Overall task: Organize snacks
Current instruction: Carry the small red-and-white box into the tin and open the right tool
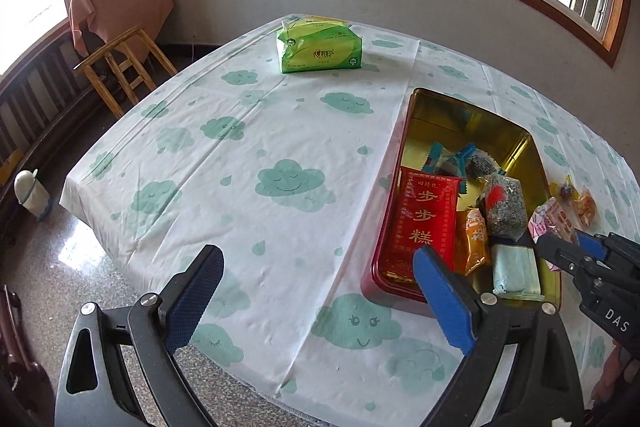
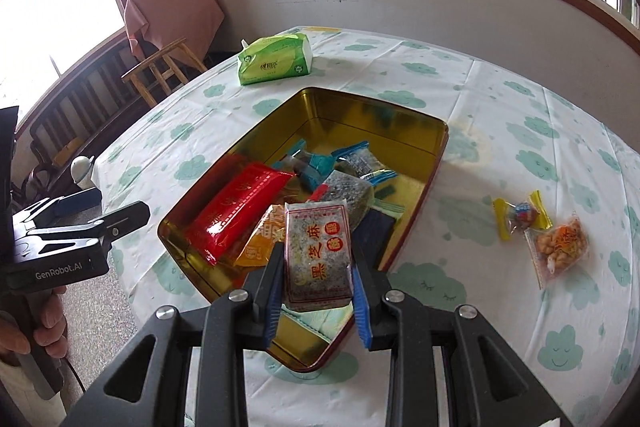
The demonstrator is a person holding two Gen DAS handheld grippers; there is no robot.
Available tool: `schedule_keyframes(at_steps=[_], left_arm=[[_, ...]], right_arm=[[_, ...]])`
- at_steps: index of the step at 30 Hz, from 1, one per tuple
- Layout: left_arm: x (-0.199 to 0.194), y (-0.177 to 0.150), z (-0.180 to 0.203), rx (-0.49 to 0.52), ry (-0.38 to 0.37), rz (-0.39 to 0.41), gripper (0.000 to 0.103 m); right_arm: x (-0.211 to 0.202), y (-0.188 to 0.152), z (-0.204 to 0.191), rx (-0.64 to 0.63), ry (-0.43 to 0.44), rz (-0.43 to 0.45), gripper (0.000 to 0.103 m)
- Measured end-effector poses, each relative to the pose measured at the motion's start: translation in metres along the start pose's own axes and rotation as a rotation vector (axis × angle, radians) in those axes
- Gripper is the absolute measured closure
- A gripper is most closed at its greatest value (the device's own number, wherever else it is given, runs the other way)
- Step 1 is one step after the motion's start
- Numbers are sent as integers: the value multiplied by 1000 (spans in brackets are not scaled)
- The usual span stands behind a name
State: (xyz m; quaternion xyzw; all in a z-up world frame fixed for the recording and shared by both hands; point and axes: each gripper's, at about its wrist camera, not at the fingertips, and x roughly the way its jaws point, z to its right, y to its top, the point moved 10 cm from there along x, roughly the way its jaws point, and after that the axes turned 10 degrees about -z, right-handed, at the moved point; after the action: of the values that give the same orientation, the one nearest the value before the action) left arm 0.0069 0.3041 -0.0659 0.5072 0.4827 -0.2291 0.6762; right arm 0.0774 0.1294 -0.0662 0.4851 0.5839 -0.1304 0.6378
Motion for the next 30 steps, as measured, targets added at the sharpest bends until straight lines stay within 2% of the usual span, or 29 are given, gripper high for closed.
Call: schedule_keyframes(at_steps=[5, 17, 24, 27, 30], left_arm=[[4, -1, -4, -10, -3, -14, 8], [8, -8, -2, 3, 3, -40, 8], [9, -9, -1, -3, -2, -48, 8], [9, -10, -1, -3, -2, -51, 8], [7, -10, 1, 1, -3, -49, 8]], right_arm=[[18, -1, -5, -2, 1, -37, 73], [39, 23, -7, -28, -49, -14, 73], [45, 21, -15, -61, -38, -25, 72], [43, 22, -17, -71, -47, -15, 71], [34, 23, -14, -47, -34, 4, 65]])
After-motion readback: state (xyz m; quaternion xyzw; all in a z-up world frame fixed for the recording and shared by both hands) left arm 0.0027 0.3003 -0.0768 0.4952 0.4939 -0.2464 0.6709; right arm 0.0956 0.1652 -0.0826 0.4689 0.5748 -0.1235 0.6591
